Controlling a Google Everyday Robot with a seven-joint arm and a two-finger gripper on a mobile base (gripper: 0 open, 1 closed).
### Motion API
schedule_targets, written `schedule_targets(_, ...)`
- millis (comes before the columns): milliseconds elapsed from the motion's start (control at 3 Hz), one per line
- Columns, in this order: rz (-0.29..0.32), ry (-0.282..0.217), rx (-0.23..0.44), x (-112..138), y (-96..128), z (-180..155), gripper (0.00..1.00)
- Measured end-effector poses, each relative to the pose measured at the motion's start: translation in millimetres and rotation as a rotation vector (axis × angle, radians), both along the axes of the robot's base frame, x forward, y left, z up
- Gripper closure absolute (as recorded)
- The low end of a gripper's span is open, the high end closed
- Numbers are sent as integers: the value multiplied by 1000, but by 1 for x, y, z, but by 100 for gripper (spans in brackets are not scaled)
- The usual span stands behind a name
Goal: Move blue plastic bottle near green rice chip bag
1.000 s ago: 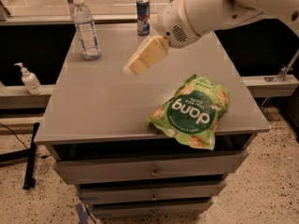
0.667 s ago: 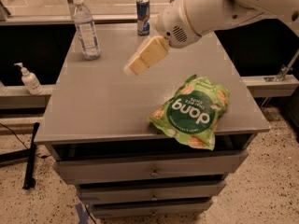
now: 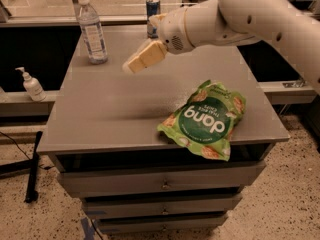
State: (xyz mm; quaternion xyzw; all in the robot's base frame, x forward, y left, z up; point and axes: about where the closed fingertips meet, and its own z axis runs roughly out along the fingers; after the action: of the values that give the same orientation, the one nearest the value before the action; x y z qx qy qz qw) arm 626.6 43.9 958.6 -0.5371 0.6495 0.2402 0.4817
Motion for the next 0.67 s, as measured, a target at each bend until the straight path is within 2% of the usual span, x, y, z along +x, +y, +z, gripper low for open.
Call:
schedule_targets(333, 13, -68, 84, 48, 17, -13, 0)
schedule_targets(667, 14, -105, 182, 95, 37, -18, 0)
